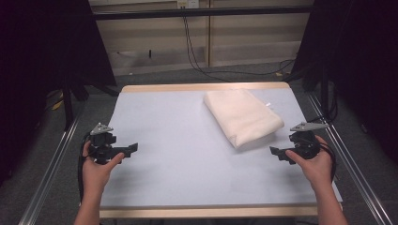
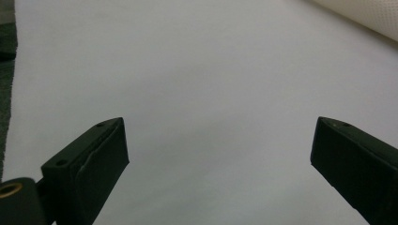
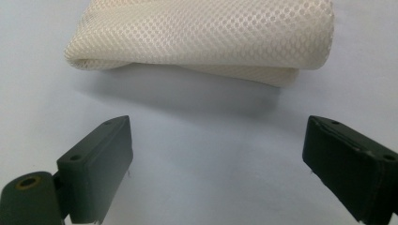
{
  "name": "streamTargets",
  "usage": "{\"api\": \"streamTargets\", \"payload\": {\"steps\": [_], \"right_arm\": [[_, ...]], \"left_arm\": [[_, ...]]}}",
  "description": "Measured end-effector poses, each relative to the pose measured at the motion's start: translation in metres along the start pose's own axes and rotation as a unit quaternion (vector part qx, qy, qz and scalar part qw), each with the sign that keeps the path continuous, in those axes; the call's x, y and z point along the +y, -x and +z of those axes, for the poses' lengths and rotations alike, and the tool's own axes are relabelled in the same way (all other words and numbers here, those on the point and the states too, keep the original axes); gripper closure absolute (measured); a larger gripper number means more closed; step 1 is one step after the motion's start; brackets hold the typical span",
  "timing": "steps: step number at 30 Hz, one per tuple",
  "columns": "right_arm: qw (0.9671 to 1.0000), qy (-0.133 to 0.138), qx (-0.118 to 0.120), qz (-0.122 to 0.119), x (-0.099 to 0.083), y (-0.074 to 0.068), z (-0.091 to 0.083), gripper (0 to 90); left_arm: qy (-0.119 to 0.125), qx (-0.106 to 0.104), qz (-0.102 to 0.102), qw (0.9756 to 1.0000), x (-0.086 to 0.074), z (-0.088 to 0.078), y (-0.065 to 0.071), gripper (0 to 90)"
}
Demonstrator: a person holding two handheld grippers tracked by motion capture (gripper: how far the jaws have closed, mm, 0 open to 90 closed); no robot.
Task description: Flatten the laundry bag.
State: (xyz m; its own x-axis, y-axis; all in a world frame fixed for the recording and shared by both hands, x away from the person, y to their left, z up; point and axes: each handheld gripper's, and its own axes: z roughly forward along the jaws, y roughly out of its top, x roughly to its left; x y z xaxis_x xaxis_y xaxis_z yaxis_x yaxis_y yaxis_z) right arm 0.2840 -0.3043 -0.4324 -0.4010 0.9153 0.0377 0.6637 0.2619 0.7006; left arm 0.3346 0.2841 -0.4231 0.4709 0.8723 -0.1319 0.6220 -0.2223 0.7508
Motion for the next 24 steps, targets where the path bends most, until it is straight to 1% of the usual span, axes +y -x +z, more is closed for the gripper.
{"api": "streamTargets", "payload": {"steps": [1,4,5,6,7,8,9,10,11,13,14,17,19,20,21,22,24], "right_arm": [[1.0000,0.001,0.001,-0.003,0.000,0.001,0.001,8.8],[1.0000,-0.003,-0.001,0.004,0.000,0.001,0.002,8.8],[1.0000,-0.005,-0.001,0.006,0.000,0.001,0.003,8.9],[1.0000,-0.001,0.001,0.000,0.000,0.001,0.004,8.9],[1.0000,-0.001,0.002,0.000,0.001,0.000,0.005,8.9],[1.0000,-0.004,-0.002,0.002,0.001,0.000,0.005,8.9],[1.0000,-0.004,-0.001,0.001,0.001,0.000,0.006,8.9],[1.0000,-0.006,0.001,0.003,0.001,-0.001,0.006,8.9],[1.0000,-0.005,0.001,-0.002,0.001,0.000,0.007,9.0],[1.0000,-0.007,-0.001,-0.001,0.001,0.000,0.007,8.9],[1.0000,-0.005,-0.002,-0.001,0.001,0.000,0.008,9.2],[0.9999,-0.009,-0.004,0.003,0.001,-0.001,0.008,9.4],[0.9999,-0.011,-0.004,-0.002,0.001,0.000,0.009,9.4],[0.9999,-0.014,-0.004,-0.002,0.001,-0.001,0.010,9.8],[0.9999,-0.013,-0.005,-0.008,0.001,-0.001,0.011,9.9],[0.9998,-0.018,-0.003,-0.008,0.001,-0.002,0.011,9.9],[0.9999,-0.016,-0.002,-0.006,0.001,-0.002,0.012,10.0]], "left_arm": [[0.000,0.000,0.000,1.0000,0.000,0.000,0.000,4.3],[-0.009,-0.006,0.002,0.9999,-0.002,0.004,0.003,4.3],[-0.013,-0.007,0.008,0.9999,-0.002,0.005,0.004,4.3],[-0.013,-0.008,0.006,0.9999,-0.001,0.006,0.005,4.4],[-0.013,-0.007,0.007,0.9999,-0.001,0.006,0.006,4.4],[-0.017,-0.007,0.013,0.9997,-0.001,0.006,0.006,4.4],[-0.017,-0.011,0.012,0.9997,-0.001,0.007,0.007,4.4],[-0.016,-0.008,0.013,0.9998,-0.001,0.008,0.008,4.5],[-0.020,-0.011,0.018,0.9996,0.000,0.008,0.008,4.5],[-0.020,-0.012,0.017,0.9996,-0.001,0.009,0.009,4.5],[-0.021,-0.015,0.013,0.9996,-0.001,0.011,0.010,4.7],[-0.023,-0.015,0.019,0.9994,-0.001,0.011,0.010,4.7],[-0.023,-0.016,0.018,0.9995,-0.001,0.011,0.011,4.8],[-0.027,-0.021,0.020,0.9992,-0.001,0.012,0.010,5.0],[-0.023,-0.018,0.014,0.9995,-0.001,0.013,0.012,5.2],[-0.030,-0.021,0.020,0.9991,-0.001,0.013,0.011,5.4],[-0.027,-0.018,0.020,0.9993,-0.001,0.013,0.012,5.4]]}}
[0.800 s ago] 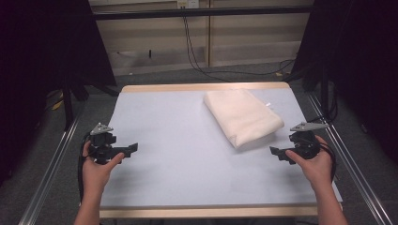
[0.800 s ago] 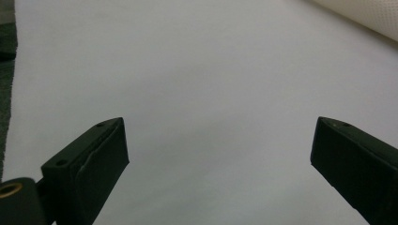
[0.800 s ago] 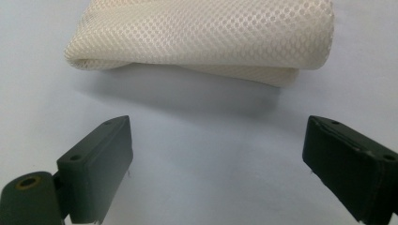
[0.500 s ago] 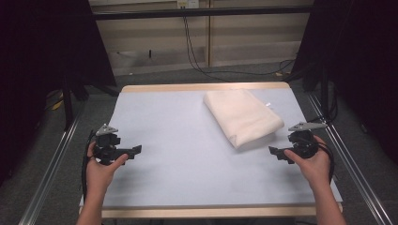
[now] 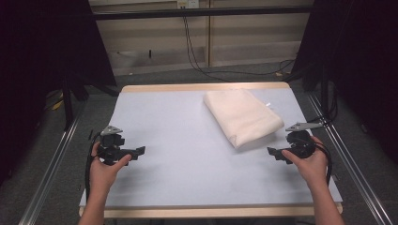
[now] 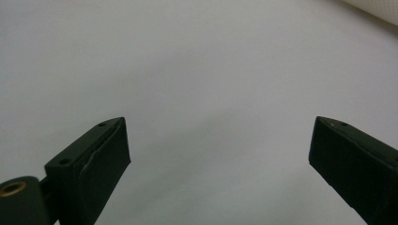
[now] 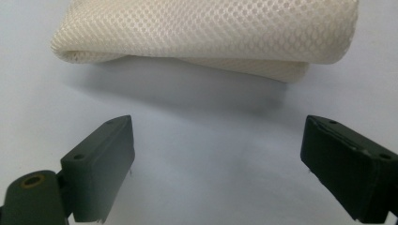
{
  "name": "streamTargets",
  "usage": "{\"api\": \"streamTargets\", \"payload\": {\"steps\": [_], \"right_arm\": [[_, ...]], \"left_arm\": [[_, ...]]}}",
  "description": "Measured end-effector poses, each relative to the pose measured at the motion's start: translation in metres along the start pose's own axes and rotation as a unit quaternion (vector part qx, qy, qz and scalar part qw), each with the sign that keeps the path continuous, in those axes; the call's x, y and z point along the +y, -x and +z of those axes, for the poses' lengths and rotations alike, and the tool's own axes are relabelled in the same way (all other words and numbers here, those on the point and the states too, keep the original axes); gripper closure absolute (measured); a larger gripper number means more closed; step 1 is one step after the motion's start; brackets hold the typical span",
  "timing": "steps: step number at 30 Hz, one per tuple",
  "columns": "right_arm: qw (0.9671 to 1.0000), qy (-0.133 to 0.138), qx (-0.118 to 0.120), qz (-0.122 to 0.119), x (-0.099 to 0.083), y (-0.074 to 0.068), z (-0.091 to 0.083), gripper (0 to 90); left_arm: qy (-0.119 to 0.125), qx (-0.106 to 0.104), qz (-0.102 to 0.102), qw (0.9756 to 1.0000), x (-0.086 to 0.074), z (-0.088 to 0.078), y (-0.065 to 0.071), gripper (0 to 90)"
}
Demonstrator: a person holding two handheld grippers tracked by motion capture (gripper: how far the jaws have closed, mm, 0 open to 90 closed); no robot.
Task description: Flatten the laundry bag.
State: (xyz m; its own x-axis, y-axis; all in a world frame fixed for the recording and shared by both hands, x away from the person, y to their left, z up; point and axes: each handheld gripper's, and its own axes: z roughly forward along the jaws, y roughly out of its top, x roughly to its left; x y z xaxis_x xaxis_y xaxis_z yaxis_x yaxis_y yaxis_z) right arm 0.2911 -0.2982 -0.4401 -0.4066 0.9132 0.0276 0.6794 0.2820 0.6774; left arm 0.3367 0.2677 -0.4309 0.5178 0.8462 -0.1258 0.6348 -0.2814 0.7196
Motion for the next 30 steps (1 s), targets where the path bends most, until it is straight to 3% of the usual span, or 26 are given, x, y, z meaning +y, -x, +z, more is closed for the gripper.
{"api": "streamTargets", "payload": {"steps": [15,26,30], "right_arm": [[0.9999,-0.007,0.005,0.006,0.005,-0.003,0.010,11.4],[0.9991,-0.009,0.011,0.040,0.017,0.002,0.022,11.5],[0.9990,-0.003,0.017,0.042,0.021,0.003,0.021,11.5]], "left_arm": [[-0.008,-0.002,0.007,0.9999,0.001,0.002,0.003,5.3],[-0.013,0.002,0.011,0.9999,0.001,0.003,0.003,5.4],[-0.015,0.000,0.015,0.9998,0.002,0.005,0.007,5.4]]}}
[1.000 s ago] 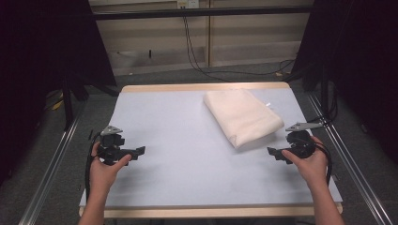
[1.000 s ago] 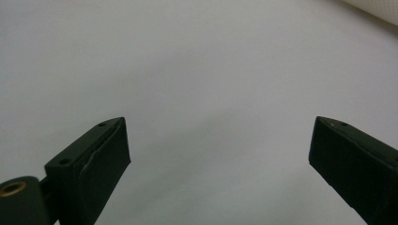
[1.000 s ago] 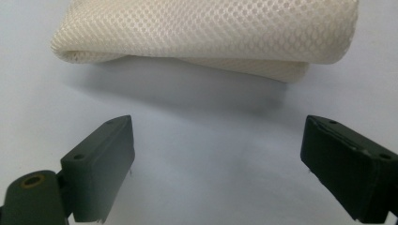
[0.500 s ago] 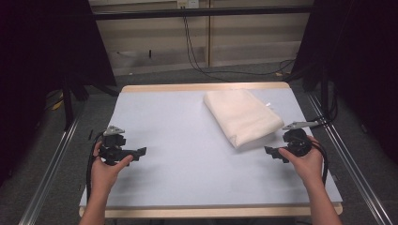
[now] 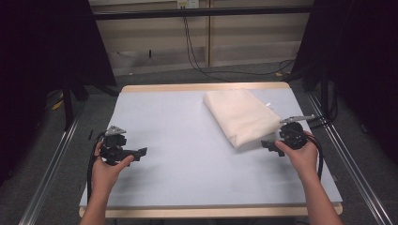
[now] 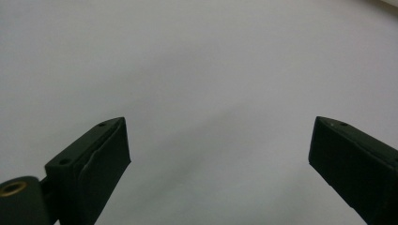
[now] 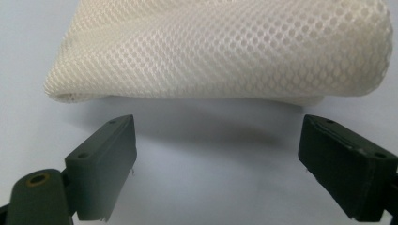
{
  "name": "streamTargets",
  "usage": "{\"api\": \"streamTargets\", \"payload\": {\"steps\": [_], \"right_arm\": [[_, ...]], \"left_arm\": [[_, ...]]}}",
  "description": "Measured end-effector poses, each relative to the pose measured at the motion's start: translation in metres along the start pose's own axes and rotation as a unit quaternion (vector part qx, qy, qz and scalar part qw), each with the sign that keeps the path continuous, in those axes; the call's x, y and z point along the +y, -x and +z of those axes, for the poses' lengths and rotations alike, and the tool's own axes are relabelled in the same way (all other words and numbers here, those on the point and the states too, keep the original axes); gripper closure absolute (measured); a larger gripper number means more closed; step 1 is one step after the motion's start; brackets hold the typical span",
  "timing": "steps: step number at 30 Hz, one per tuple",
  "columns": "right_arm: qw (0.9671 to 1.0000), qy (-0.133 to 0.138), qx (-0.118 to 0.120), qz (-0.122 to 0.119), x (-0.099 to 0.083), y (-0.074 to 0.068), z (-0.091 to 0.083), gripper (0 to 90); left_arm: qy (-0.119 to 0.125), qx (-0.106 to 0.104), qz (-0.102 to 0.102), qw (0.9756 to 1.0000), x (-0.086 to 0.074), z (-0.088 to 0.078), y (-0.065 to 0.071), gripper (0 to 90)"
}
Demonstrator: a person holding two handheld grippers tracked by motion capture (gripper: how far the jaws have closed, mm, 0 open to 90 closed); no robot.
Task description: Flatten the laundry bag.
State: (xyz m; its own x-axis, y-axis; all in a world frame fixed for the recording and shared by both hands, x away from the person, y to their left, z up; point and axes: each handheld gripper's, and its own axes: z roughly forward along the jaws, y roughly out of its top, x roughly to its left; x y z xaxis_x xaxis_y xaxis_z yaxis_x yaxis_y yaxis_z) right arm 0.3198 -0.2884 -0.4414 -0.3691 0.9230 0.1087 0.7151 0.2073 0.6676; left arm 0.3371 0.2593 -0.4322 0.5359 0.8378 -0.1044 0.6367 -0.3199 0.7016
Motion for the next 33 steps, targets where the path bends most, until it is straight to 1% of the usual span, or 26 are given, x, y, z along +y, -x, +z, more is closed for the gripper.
{"api": "streamTargets", "payload": {"steps": [2,6,8,9,11,13,15,17,18,19,20,21,22,24,26,27,28,29,30,32,33], "right_arm": [[1.0000,-0.005,-0.002,-0.002,0.002,0.000,-0.001,11.5],[1.0000,0.002,-0.008,0.000,0.007,0.003,-0.005,11.5],[0.9999,0.003,-0.008,0.008,0.009,0.005,-0.006,11.5],[0.9999,0.008,-0.012,0.009,0.010,0.006,-0.006,11.4],[0.9997,0.007,-0.021,0.009,0.012,0.007,-0.007,10.8],[0.9995,0.013,-0.025,0.015,0.014,0.011,-0.005,10.1],[0.9991,0.010,-0.035,0.021,0.015,0.013,-0.004,9.8],[0.9993,0.011,-0.033,0.017,0.016,0.015,-0.003,9.1],[0.9989,0.015,-0.037,0.025,0.017,0.016,-0.003,8.2],[0.9988,0.018,-0.039,0.024,0.018,0.017,-0.002,7.6],[0.9986,0.021,-0.037,0.032,0.019,0.018,-0.001,6.6],[0.9986,0.027,-0.028,0.037,0.019,0.019,0.001,4.9],[0.9984,0.025,-0.027,0.044,0.020,0.020,0.002,4.2],[0.9983,0.023,-0.030,0.044,0.020,0.021,0.006,3.2],[0.9979,0.023,-0.036,0.048,0.020,0.023,0.008,2.7],[0.9978,0.025,-0.032,0.052,0.020,0.024,0.010,2.7],[0.9974,0.029,-0.027,0.060,0.021,0.023,0.011,2.8],[0.9974,0.029,-0.027,0.060,0.021,0.023,0.011,2.8],[0.9972,0.035,-0.024,0.062,0.022,0.023,0.013,3.3],[0.9974,0.034,-0.020,0.060,0.024,0.023,0.015,3.7],[0.9971,0.031,-0.022,0.066,0.025,0.022,0.015,5.0]], "left_arm": [[0.002,0.002,0.003,1.0000,0.000,0.000,0.001,5.4],[0.003,0.001,0.003,1.0000,0.001,0.000,0.002,5.4],[0.003,0.000,0.005,1.0000,0.001,0.000,0.002,5.6],[0.004,-0.003,0.004,1.0000,0.001,0.000,0.002,5.6],[0.004,-0.005,0.004,1.0000,0.001,0.000,0.002,5.8],[0.004,-0.006,0.004,1.0000,0.001,0.000,0.002,5.8],[0.001,-0.008,0.005,1.0000,0.001,0.001,0.003,5.8],[-0.001,-0.010,0.007,0.9999,0.001,0.001,0.003,5.8],[-0.001,-0.011,0.007,0.9999,0.001,0.001,0.003,5.8],[0.003,-0.010,0.004,0.9999,0.001,0.002,0.003,5.8],[0.003,-0.010,0.004,0.9999,0.001,0.002,0.003,5.8],[0.003,-0.012,0.003,0.9999,0.001,0.002,0.004,5.8],[0.003,-0.013,0.002,0.9999,0.001,0.002,0.004,5.8],[0.004,-0.012,0.003,0.9999,0.002,0.002,0.004,5.8],[0.005,-0.013,0.003,0.9999,0.002,0.002,0.005,5.8],[0.003,-0.015,0.004,0.9999,0.002,0.002,0.005,5.8],[0.003,-0.015,0.004,0.9999,0.002,0.002,0.005,5.8],[-0.001,-0.013,0.011,0.9999,0.002,0.003,0.005,5.8],[-0.003,-0.018,0.008,0.9998,0.002,0.003,0.007,5.8],[-0.008,-0.017,0.016,0.9997,0.002,0.006,0.010,6.0],[-0.008,-0.017,0.016,0.9997,0.002,0.006,0.010,6.0]]}}
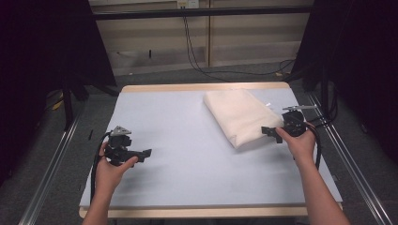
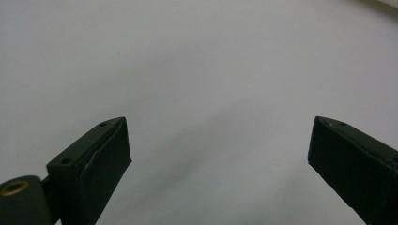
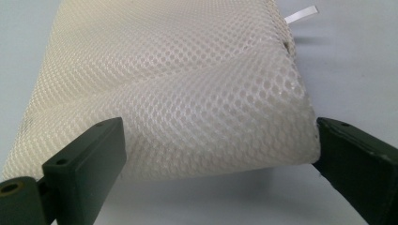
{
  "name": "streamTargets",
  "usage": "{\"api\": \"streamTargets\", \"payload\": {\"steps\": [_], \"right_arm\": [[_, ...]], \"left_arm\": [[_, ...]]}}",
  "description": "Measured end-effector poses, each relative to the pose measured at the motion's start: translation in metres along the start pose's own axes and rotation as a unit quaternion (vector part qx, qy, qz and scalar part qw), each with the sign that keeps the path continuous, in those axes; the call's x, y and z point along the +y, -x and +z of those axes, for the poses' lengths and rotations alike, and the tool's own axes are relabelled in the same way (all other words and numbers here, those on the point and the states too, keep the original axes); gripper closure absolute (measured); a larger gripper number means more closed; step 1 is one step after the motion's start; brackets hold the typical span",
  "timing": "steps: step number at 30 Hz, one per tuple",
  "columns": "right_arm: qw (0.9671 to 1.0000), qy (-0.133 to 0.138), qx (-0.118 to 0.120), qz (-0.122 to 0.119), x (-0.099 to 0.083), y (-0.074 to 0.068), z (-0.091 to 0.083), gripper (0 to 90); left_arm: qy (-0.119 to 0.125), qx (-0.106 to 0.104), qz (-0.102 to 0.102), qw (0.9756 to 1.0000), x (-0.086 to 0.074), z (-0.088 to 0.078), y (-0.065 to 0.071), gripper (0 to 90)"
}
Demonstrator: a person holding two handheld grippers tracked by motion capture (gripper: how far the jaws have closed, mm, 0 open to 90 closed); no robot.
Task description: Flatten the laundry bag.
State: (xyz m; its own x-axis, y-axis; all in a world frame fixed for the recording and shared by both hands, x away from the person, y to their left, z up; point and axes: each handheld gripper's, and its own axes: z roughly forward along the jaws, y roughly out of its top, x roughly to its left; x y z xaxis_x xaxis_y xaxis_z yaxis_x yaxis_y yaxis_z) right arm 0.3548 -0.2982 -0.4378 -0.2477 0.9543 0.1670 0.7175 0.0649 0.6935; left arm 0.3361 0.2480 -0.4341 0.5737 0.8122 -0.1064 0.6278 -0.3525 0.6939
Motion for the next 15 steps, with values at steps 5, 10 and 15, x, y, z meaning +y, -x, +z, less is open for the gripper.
{"api": "streamTargets", "payload": {"steps": [5,10,15], "right_arm": [[0.9999,0.007,0.001,-0.008,0.0030,-0.0021,-0.0005,23.9],[0.9999,0.008,-0.004,-0.012,0.0035,-0.0033,-0.0024,47.4],[0.9996,0.020,0.006,-0.020,0.0041,-0.0068,-0.0054,67.1]], "left_arm": [[0.004,-0.004,-0.006,1.0000,0.0002,0.0010,0.0025,6.0],[0.002,-0.002,-0.001,1.0000,0.0004,-0.0002,0.0013,6.7],[0.002,-0.001,0.000,1.0000,0.0004,-0.0003,0.0014,6.8]]}}
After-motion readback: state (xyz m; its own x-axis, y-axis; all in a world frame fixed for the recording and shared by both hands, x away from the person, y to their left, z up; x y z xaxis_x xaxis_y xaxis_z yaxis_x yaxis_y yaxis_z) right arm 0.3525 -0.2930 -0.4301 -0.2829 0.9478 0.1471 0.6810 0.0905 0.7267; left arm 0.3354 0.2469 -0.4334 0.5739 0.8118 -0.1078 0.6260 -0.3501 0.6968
